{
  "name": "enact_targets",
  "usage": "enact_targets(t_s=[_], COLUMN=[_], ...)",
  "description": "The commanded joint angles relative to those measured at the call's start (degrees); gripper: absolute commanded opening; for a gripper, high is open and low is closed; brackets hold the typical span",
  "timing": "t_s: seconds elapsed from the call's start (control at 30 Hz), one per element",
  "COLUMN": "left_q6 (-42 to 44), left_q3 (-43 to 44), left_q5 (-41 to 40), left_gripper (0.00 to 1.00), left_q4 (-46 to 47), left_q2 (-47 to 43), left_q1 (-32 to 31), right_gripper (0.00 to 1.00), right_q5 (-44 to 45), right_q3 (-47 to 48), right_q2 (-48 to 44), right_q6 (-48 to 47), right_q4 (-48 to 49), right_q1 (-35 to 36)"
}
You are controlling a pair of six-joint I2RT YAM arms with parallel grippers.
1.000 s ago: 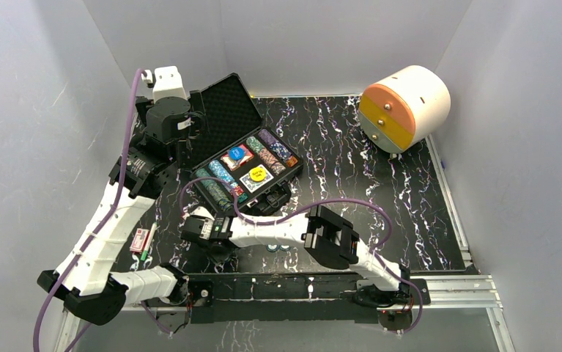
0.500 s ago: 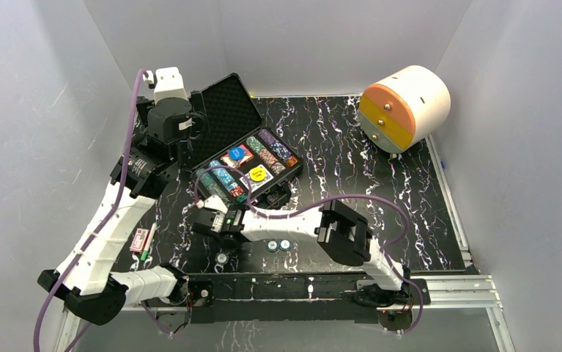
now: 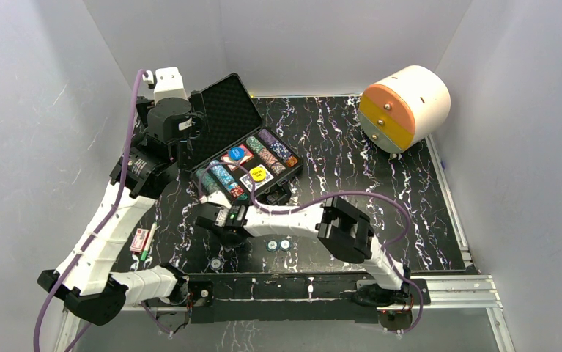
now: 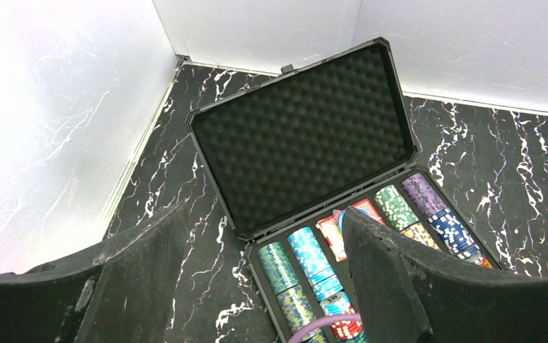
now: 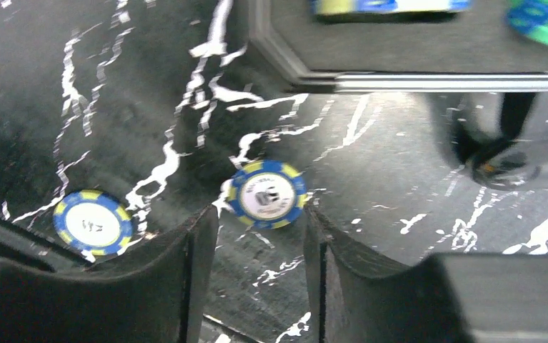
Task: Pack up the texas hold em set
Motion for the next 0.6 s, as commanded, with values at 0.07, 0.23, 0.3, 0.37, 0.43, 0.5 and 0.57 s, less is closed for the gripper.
enact_targets(t_s=[0.07,0.23,0.3,0.37,0.43,0.5,0.57], left_q6=[0.69,0.94,0.93,0.92,0.92,1.04,1.16], left_q3=[1.7,1.82,1.82,1.69,1.75,1.73,1.73], left_q5=[-1.48,-1.52,-1.59,-1.65,-1.69,-1.76,-1.77], left_gripper=[0.77,0.78,0.78,0.78,0.78,0.78,0.78], left_q4=[0.72,0.6,0.56,0.67,0.63,0.6,0.65], left_q2=[-1.46,-1.34,-1.32,-1.25,-1.3,-1.26,-1.3], left_q1=[0.25,0.28,0.27,0.31,0.21,0.27,0.34], right_gripper=[0.66,0.79,0.79,0.79,0.79,0.77,0.75], right_q5=[-5.12,-6.36,-7.84,-8.74,-8.86,-8.61,-8.38], right_q3=[4.41,8.64,9.5,10.39,11.13,11.99,13.28], right_q2=[-1.49,2.85,4.04,5.07,5.87,6.78,7.97], right_q6=[-5.62,-7.52,-7.89,-8.11,-8.28,-8.53,-8.73], right_q4=[4.31,2.63,2.78,2.91,2.91,2.83,2.23], right_q1=[4.33,6.61,6.71,6.73,6.81,6.79,6.77])
